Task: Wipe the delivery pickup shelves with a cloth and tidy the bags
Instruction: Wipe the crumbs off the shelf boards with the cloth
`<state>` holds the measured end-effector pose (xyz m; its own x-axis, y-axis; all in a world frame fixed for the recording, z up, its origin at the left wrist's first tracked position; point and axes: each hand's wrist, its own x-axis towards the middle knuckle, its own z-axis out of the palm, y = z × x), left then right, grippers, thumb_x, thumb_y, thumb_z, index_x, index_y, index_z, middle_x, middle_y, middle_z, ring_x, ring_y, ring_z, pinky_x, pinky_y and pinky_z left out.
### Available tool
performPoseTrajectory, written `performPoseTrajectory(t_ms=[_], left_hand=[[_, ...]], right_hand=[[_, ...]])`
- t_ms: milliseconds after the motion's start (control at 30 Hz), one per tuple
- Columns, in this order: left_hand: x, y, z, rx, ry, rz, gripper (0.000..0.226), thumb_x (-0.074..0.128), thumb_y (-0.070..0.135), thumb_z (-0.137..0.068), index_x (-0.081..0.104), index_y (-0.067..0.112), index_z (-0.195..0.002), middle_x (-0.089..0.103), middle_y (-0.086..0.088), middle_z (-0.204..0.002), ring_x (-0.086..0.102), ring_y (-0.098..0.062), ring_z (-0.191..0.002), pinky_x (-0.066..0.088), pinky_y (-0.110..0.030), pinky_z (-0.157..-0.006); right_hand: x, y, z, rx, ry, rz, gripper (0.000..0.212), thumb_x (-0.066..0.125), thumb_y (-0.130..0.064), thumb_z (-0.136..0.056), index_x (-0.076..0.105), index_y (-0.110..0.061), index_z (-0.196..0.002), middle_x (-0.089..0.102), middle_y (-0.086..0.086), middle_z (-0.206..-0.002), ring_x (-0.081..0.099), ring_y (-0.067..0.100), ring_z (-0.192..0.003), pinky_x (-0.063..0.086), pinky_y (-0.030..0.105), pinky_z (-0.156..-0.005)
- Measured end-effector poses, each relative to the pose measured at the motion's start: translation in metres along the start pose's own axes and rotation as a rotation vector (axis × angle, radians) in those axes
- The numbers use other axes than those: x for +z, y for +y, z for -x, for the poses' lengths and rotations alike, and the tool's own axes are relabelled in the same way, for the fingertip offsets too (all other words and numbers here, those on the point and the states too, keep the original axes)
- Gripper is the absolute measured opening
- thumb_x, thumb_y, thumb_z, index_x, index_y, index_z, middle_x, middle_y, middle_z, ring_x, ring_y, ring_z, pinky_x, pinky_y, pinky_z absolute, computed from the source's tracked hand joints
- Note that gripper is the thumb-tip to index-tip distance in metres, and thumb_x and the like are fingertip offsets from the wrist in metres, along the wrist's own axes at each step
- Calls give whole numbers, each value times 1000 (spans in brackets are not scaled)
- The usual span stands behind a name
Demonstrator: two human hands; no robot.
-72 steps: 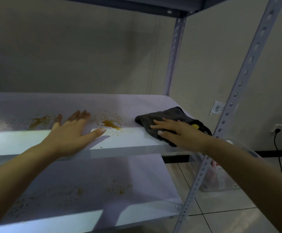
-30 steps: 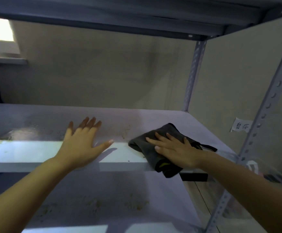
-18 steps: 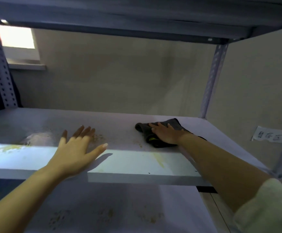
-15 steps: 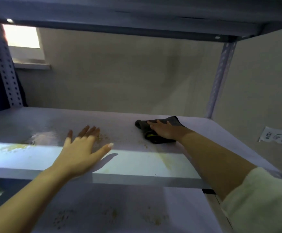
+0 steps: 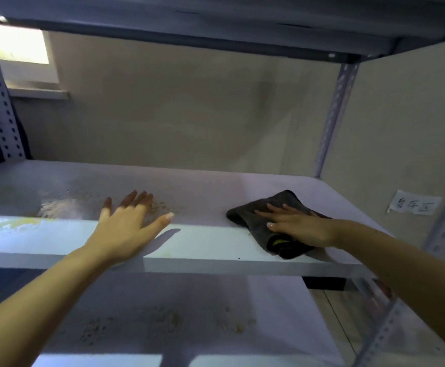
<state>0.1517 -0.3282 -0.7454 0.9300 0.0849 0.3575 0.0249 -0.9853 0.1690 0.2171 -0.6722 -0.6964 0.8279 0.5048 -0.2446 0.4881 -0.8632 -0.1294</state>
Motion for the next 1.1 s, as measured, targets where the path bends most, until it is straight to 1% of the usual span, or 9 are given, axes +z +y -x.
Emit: performPoseTrajectory(t_ms=[100,167,267,333,400,567,733,933,1100], left_hand=[[1,-2,-1,14,-1,2,108,-2,86,-65,25,24,-149,17,7,-158,5,-11,-146,-4,-50,-117],[3,-4,-2,25,6,-9,109,-3,88,-65,29,25,-148,19,7,-158,7,-12,-146,-2,-51,-116],[4,-3,-2,31,7,3,119,-8,93,-58,28,23,-148,20,6,-158,8,-12,-146,-2,-51,-116],[3,0,0,33,3,12,127,-11,95,-52,27,21,-148,20,5,-158,8,-13,-147,-3,-51,-116],[2,1,0,35,-1,20,130,-11,96,-51,26,20,-149,20,5,-158,8,-13,-147,-4,-51,-116],[3,-1,0,33,-14,15,129,-11,97,-50,25,23,-149,18,7,-158,5,-11,-147,-5,-50,-116],[3,-3,-1,32,-13,12,125,-10,96,-52,28,25,-148,19,7,-158,6,-11,-147,-5,-50,-115],[4,-4,-1,34,11,11,122,-9,94,-56,25,23,-149,19,6,-158,6,-11,-147,-5,-49,-115],[8,-8,-6,33,-3,6,110,-5,89,-64,26,26,-149,17,8,-158,6,-12,-147,-5,-50,-116]], right_hand=[[1,17,30,52,22,-17,48,16,-31,-106,-1,-28,-151,-3,-23,-147,-7,4,-143,-10,18,-108],[1,25,40,105,50,-67,47,18,-28,-106,5,-26,-152,-4,-20,-148,-3,6,-144,-9,11,-103],[5,20,37,173,73,-26,45,19,-28,-106,19,-26,-151,2,-8,-159,-4,15,-147,-9,28,-113],[12,10,27,212,97,-40,44,18,-40,-104,15,-42,-149,-2,-10,-160,-7,19,-148,-8,52,-116],[17,-7,16,236,127,-91,46,16,-49,-102,9,-49,-148,-5,-11,-160,-9,23,-148,-6,63,-112],[18,-57,-19,111,119,-74,48,16,-53,-100,9,-50,-147,-6,-11,-161,-9,26,-147,-9,67,-109],[11,-26,-13,141,121,-87,49,15,-52,-100,8,-48,-148,-3,-12,-161,-6,21,-148,-5,64,-111],[5,38,18,299,142,31,46,19,-22,-105,23,-18,-150,-3,-3,-161,-6,22,-148,1,51,-118],[18,42,31,284,138,45,48,18,-37,-103,18,-33,-151,-2,-8,-161,-7,23,-148,5,64,-113]])
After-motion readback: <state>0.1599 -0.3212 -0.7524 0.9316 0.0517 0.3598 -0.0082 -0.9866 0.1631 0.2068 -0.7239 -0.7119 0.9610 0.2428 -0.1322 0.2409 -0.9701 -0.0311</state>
